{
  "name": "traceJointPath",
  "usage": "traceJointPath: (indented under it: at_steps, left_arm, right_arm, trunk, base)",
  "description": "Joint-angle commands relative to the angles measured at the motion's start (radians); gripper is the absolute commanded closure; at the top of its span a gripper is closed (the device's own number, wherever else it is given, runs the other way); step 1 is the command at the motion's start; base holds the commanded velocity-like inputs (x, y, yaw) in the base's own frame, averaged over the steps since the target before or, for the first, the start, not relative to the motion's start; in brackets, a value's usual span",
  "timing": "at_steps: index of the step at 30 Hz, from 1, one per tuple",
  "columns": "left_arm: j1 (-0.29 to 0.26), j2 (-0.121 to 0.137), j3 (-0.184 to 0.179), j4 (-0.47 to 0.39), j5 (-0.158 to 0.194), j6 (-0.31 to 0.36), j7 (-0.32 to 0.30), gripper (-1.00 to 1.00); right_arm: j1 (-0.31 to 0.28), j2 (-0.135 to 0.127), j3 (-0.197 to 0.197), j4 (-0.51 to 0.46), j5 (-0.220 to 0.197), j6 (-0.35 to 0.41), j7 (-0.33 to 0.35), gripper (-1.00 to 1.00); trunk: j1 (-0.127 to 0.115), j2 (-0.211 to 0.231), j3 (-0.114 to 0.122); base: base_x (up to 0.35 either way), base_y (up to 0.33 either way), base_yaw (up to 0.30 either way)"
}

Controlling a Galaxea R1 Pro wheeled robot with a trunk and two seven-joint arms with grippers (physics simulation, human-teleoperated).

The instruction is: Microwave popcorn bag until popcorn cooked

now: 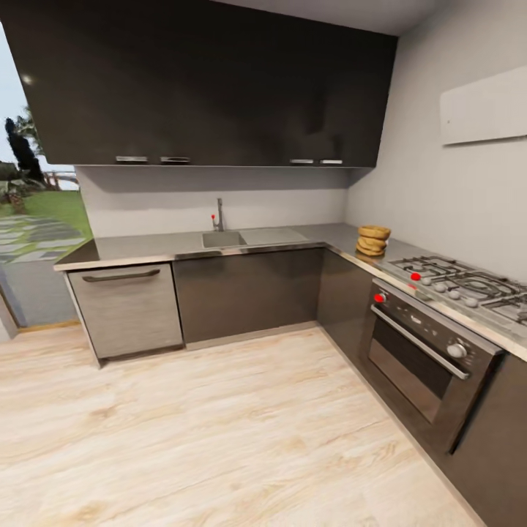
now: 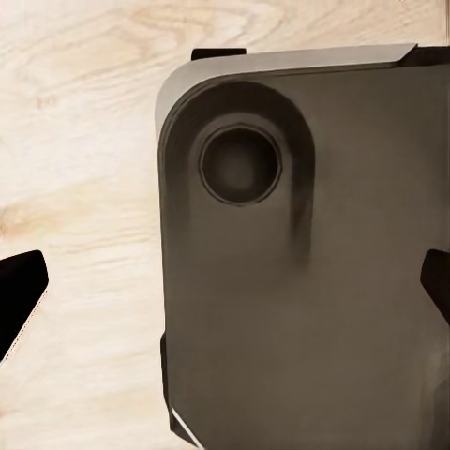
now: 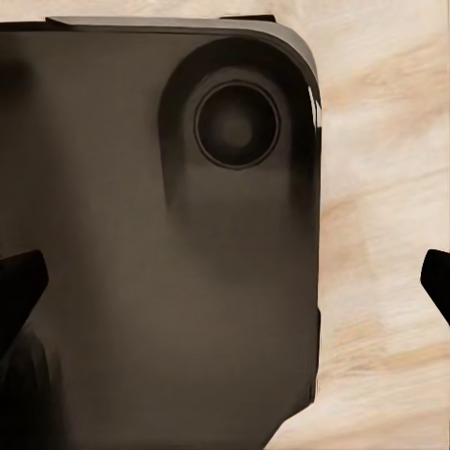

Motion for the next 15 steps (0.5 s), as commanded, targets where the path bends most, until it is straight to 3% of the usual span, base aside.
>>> traceJointPath:
  at_steps: [1,15]
  left_arm:
    - [0.000,0.000,0.000,0.000,0.000,-0.003,0.000,-1.00]
    - [0.000,0.000,0.000,0.000,0.000,-0.003,-0.001,-1.00]
  right_arm:
    - [0.000,0.000,0.000,0.001,-0.004,-0.005,0.001,-1.00]
    - [0.000,0.000,0.000,0.015,-0.005,-0.036,0.001,-1.00]
  trunk:
    - [0.000,0.000,-0.001]
    - [0.000,0.000,-0.001]
  base:
    - [0.000,0.000,-0.290]
    - [0.000,0.000,-0.290]
